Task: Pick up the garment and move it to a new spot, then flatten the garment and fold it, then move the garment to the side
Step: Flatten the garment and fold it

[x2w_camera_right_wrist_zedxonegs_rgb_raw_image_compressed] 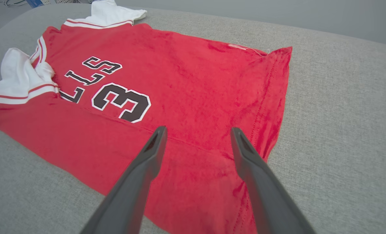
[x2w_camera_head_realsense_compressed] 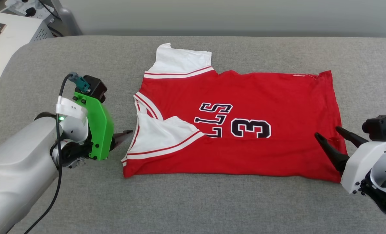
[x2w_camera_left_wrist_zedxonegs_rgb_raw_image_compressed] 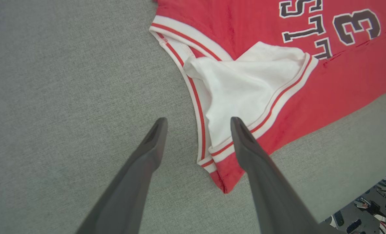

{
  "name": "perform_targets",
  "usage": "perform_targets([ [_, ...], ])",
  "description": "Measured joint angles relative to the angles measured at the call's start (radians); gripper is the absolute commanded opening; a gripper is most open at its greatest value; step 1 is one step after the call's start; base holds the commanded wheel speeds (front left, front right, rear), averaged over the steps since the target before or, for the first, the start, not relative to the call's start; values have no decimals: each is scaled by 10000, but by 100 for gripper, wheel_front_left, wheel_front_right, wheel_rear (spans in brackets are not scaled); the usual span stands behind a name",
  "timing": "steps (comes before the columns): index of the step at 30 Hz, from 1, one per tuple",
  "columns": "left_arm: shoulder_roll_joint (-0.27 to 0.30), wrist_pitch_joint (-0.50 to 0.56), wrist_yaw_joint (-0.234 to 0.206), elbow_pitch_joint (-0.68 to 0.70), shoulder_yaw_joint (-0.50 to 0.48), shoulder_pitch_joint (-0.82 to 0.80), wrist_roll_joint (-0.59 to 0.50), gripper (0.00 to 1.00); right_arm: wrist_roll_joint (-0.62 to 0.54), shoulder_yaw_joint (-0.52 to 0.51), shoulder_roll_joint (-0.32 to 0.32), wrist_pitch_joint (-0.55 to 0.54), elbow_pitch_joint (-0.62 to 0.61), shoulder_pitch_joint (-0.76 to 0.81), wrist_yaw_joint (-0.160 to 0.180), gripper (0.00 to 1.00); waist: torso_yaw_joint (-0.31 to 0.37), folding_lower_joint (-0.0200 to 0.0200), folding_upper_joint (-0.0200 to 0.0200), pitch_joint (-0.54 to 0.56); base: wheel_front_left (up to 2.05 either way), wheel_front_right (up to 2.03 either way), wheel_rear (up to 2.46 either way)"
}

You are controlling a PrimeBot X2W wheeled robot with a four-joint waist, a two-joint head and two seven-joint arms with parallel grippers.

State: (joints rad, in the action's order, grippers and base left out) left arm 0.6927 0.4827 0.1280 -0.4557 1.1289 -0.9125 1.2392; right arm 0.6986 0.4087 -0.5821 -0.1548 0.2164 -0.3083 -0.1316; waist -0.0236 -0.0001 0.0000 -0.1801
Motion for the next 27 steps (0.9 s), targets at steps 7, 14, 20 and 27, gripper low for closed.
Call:
perform_targets([
  [7, -249, 1492, 0, -573, 474, 7, 631, 100, 4, -98, 25, -176, -109, 50, 0, 100, 185, 0, 0, -34, 0, 0, 0],
  [14, -435, 1710, 0, -840, 798, 369, 717, 100, 6, -48, 213, -180, -109, 50, 0, 100, 468, 0, 0, -146, 0, 0, 0],
  [20, -408, 1231, 2, -1175, 947, 726, 476, 100, 8, 128, 337, -165, -19, -56, 0, 100, 709, 0, 1, -453, 0, 0, 0],
  [27, -263, 324, 2, -1066, 857, 955, 612, 0, -209, 150, 105, -31, -52, -270, 0, 100, 830, 0, 0, -471, 0, 0, 0],
])
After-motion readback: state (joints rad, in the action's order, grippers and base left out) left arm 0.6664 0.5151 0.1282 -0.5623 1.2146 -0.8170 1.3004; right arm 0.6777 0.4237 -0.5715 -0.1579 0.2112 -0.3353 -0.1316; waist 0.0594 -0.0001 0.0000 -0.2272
